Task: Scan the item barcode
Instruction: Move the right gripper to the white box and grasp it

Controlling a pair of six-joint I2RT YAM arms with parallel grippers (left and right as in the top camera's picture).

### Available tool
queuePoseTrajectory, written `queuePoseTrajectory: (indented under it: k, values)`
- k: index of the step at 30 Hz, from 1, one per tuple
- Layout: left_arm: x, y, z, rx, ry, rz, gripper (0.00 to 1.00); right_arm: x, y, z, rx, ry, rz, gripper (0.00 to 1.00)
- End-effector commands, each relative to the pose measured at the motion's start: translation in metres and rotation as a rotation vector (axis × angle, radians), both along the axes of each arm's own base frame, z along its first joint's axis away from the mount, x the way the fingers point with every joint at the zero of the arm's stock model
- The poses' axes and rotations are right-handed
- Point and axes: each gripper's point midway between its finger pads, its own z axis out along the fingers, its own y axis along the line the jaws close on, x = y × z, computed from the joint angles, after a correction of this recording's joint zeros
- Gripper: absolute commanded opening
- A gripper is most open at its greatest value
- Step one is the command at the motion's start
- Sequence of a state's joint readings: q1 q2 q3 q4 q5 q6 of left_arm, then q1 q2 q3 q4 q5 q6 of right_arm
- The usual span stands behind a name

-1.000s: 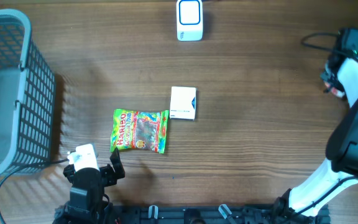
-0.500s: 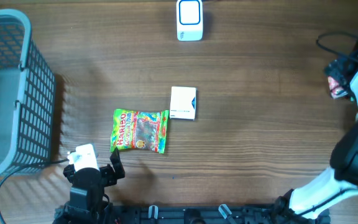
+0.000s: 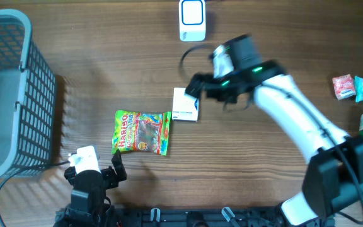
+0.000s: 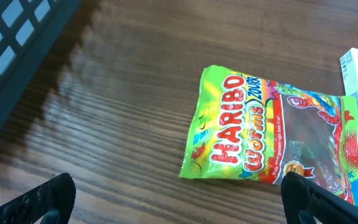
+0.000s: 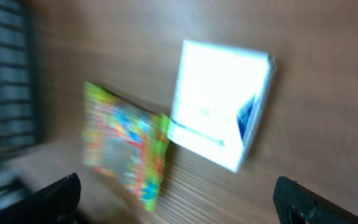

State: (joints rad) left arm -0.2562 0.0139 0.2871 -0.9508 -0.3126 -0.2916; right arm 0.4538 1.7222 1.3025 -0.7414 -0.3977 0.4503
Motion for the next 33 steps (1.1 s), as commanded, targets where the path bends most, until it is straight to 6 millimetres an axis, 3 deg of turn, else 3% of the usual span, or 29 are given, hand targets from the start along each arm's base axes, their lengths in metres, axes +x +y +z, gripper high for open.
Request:
queuePoseTrajectory:
  k: [1,2,6,14,17,20,26,33]
  values:
    - [0.000,-0.001,0.002,-0.007,-0.009,-0.005,1.00,-0.003,-0.001,-0.014,-0.289,-0.110,-0.105,1.00]
    - [0.000,-0.001,0.002,-0.007,-0.009,-0.005,1.00,-0.006,0.008,-0.010,-0.290,-0.128,-0.108,0.99]
    - [0.000,-0.001,0.002,-0.007,-0.009,-0.005,1.00,-0.004,0.011,-0.015,-0.304,-0.099,-0.148,0.99]
    - [0.000,-0.001,0.002,-0.007,-0.009,-0.005,1.00,0.008,0.036,-0.071,-0.420,0.028,-0.120,0.99]
    - [0.000,-0.001,0.002,-0.007,-0.009,-0.005,1.00,0.011,0.049,-0.079,-0.416,0.031,-0.131,1.00]
    - [0.000,-0.001,0.002,-0.007,-0.009,-0.005,1.00,0.009,0.040,-0.083,-0.461,0.044,-0.183,0.99]
    - [0.000,-0.001,0.002,-0.007,-0.009,-0.005,1.00,-0.001,0.031,-0.124,-0.539,0.127,-0.167,1.00]
    - [0.000,-0.001,0.002,-0.007,-0.009,-0.005,1.00,-0.011,0.027,-0.128,-0.558,0.175,-0.148,0.98]
